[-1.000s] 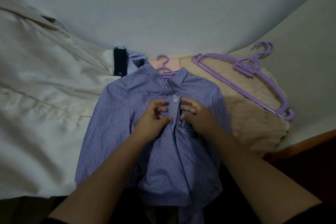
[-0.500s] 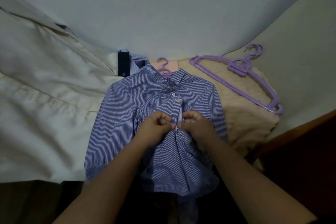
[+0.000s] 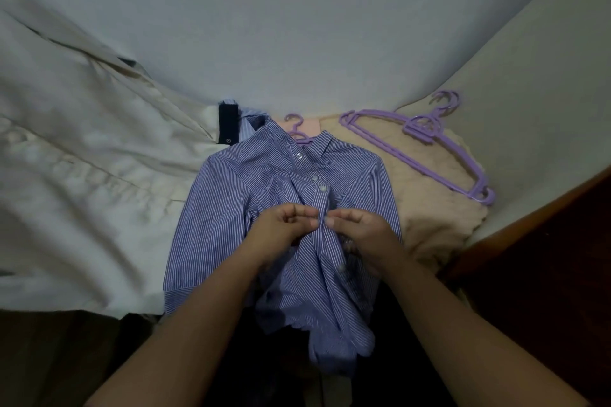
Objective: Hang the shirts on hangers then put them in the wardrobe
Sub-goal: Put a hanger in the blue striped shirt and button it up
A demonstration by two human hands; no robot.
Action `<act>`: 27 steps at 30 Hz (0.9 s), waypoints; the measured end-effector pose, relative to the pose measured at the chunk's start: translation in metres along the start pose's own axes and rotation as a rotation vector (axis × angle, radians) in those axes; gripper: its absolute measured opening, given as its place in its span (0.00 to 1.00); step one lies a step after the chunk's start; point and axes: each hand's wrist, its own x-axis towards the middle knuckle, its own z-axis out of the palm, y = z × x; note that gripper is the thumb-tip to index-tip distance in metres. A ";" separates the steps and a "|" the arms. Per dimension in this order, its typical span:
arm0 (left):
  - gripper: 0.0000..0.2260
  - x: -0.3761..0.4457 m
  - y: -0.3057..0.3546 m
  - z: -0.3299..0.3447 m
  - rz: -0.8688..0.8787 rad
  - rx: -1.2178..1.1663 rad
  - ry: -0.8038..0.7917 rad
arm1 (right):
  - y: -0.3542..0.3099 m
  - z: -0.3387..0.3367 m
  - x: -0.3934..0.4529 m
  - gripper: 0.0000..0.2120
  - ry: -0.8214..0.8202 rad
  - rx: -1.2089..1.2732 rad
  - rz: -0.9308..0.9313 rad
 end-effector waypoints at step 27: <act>0.11 -0.002 0.002 0.006 0.088 -0.106 0.038 | 0.004 0.008 0.008 0.05 -0.021 0.142 0.020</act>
